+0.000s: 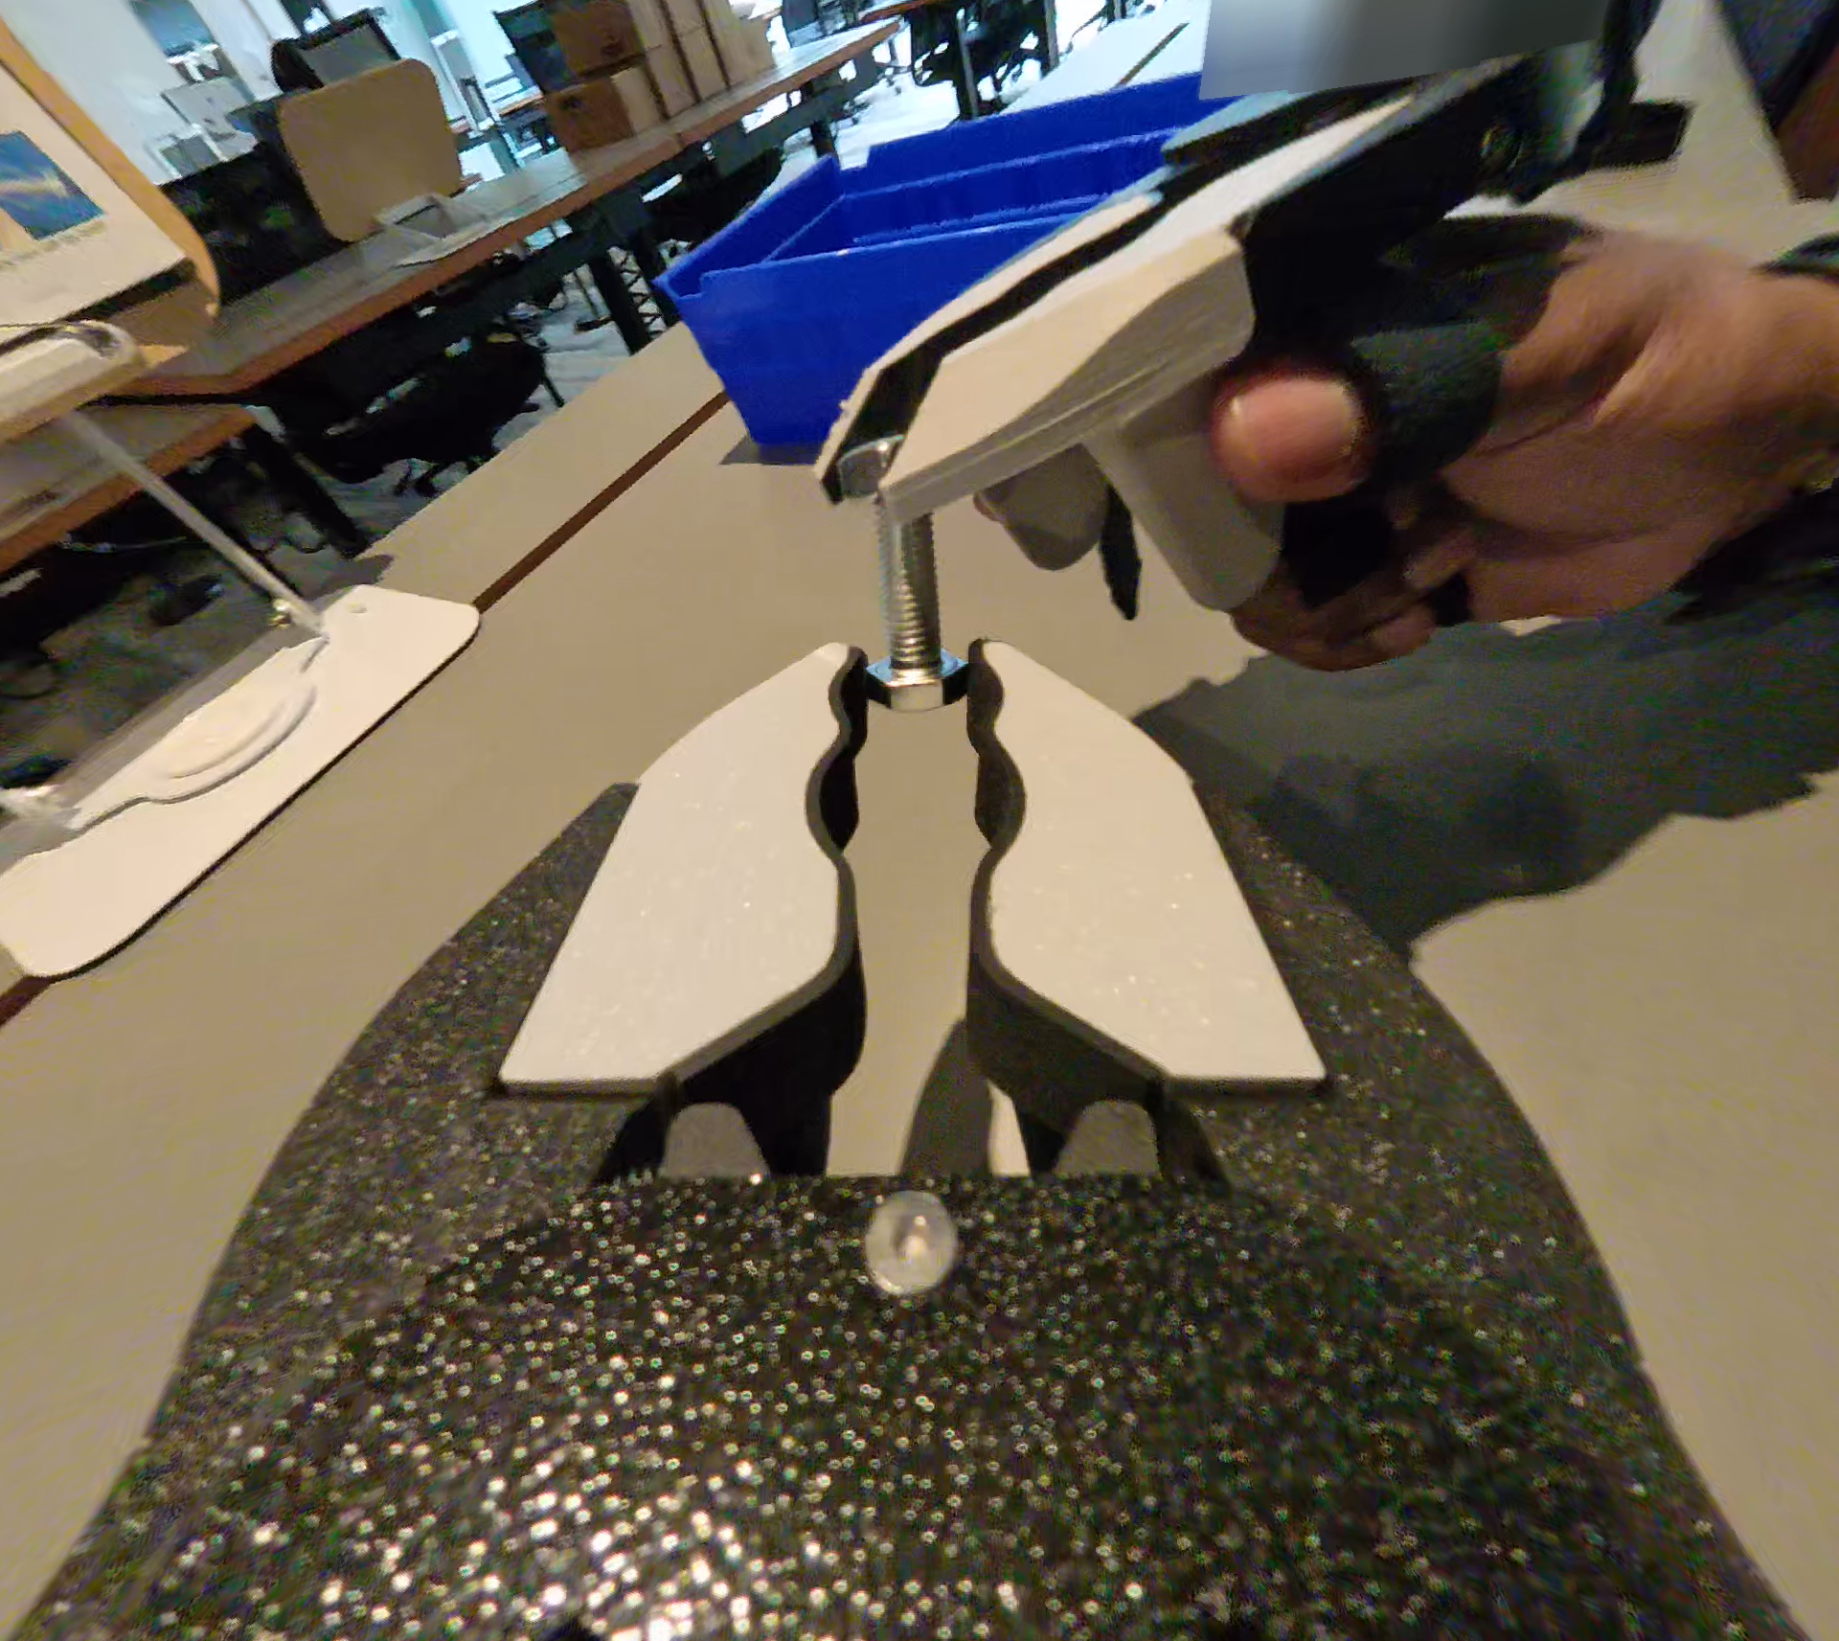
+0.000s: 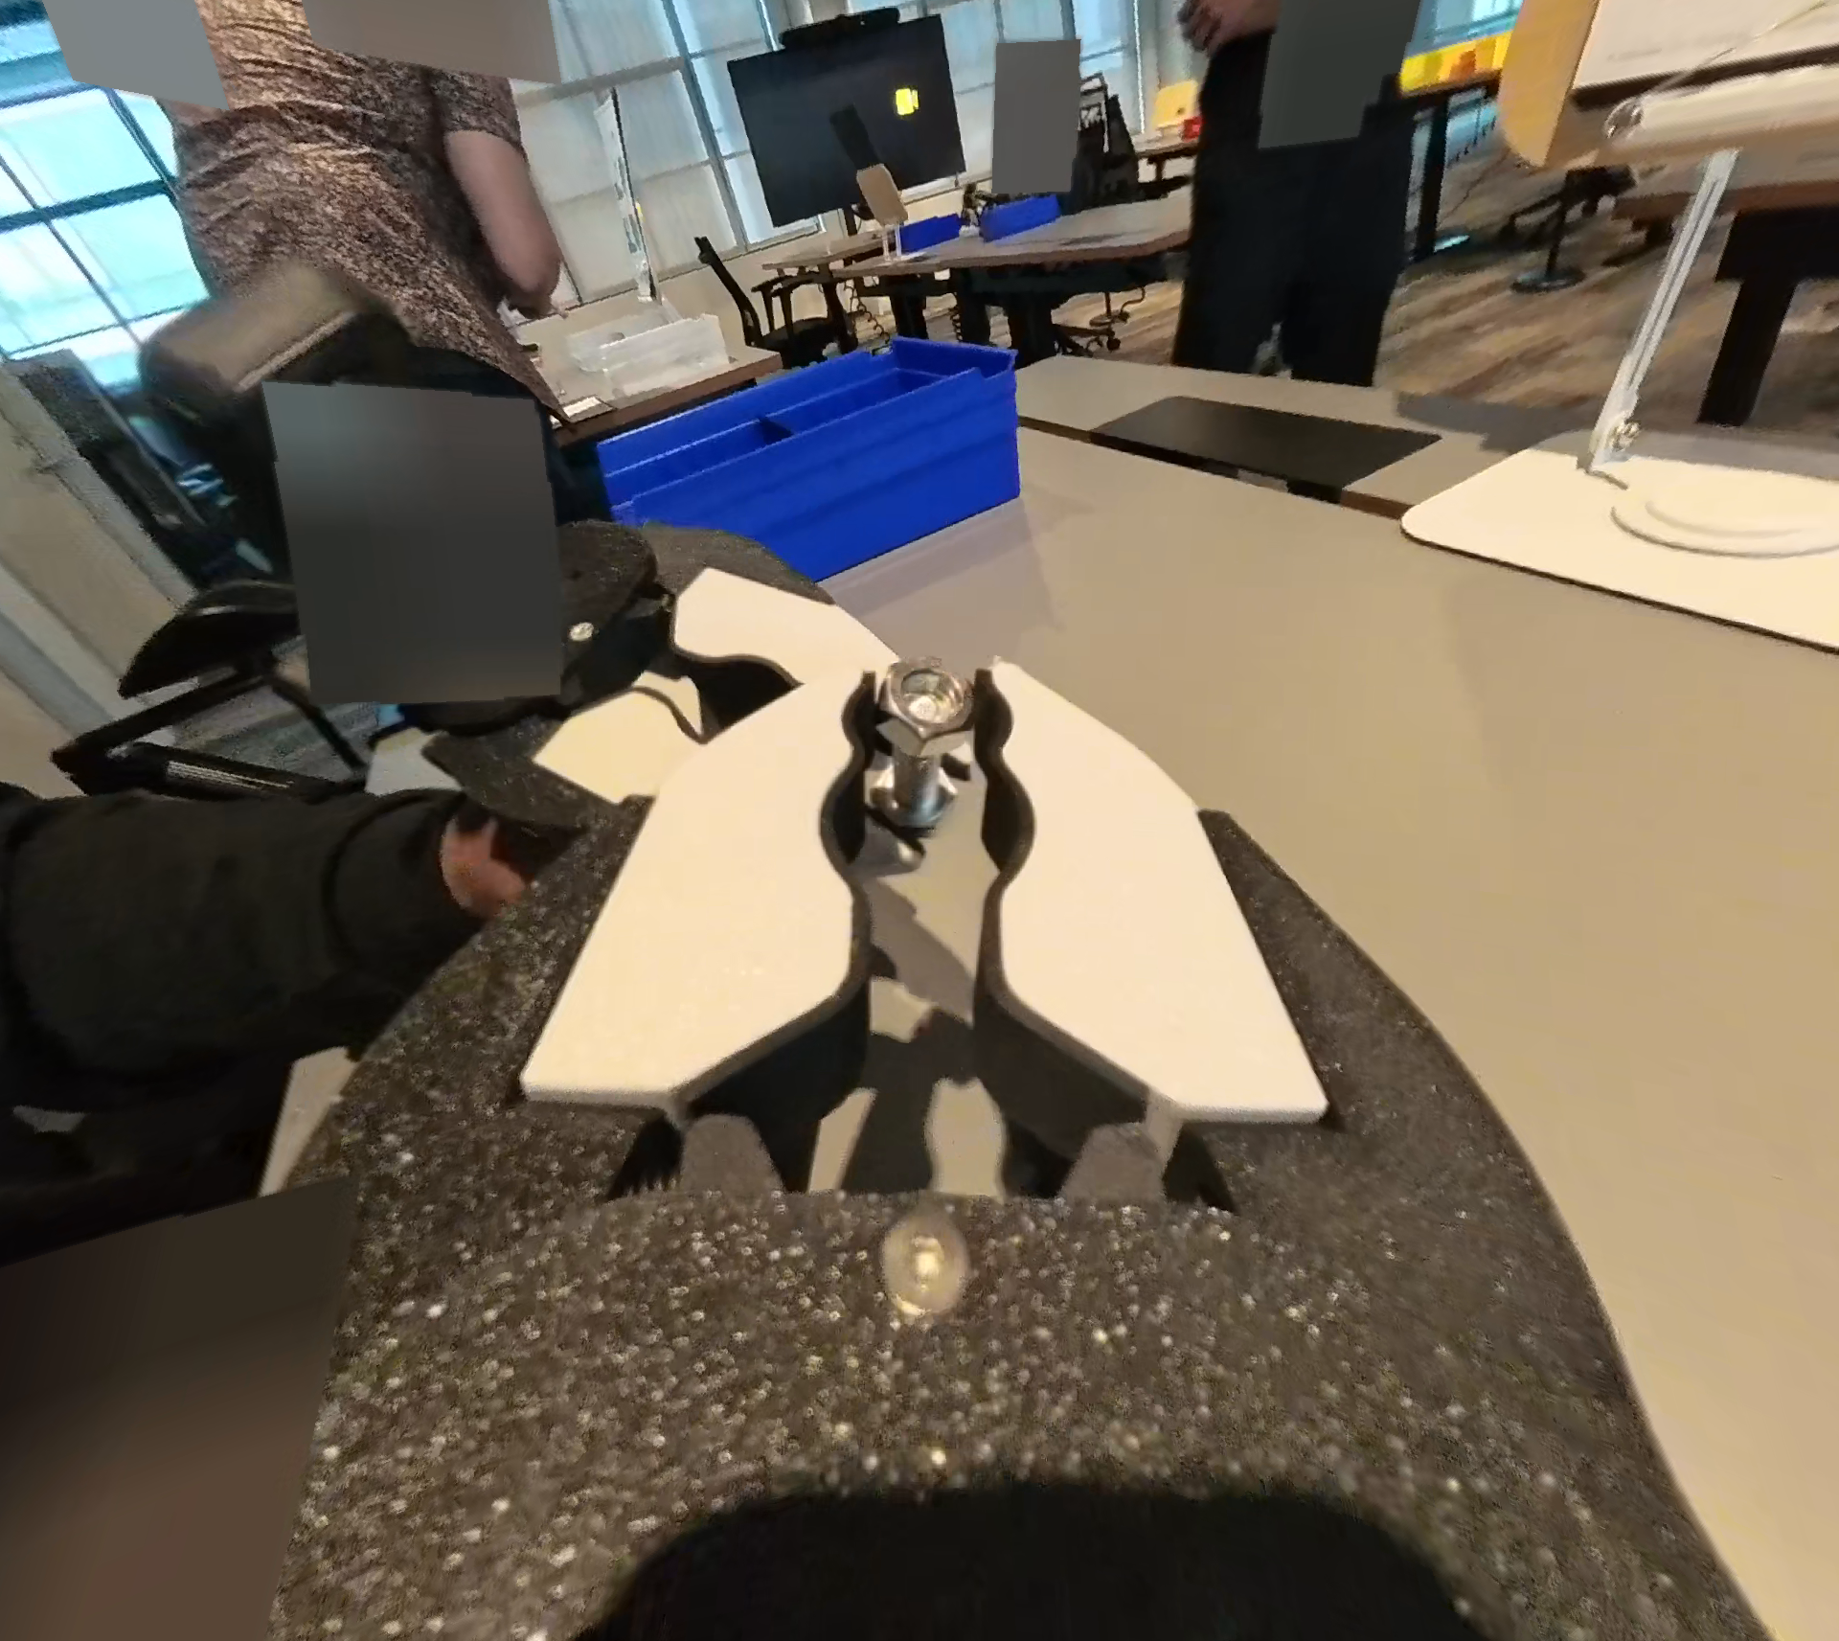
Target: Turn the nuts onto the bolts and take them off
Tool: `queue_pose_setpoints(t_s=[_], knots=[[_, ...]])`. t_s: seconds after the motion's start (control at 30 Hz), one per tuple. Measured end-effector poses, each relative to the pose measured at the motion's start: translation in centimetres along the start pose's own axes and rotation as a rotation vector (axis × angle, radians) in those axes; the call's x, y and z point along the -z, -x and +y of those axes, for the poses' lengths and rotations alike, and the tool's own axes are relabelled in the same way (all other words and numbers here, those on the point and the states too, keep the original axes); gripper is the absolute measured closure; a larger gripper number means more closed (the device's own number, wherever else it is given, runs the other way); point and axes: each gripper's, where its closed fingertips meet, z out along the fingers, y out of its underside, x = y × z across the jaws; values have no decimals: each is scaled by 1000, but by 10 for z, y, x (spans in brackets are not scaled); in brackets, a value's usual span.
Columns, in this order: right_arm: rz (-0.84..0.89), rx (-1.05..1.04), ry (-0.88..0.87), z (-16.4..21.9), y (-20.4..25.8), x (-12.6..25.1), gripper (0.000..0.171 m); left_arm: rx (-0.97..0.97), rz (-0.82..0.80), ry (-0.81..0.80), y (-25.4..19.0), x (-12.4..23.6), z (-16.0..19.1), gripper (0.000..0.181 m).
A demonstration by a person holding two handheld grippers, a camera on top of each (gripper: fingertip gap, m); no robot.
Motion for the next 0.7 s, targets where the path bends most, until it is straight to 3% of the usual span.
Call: queue_pose_setpoints(t_s=[0.23,0.7], knots=[[9,75,-17,-1,0,2,153,102,87,-52,-4,1,-3,163],[62,-119,-93,-2,3,3,153,-112,-96,32,0,0,-1,162]])
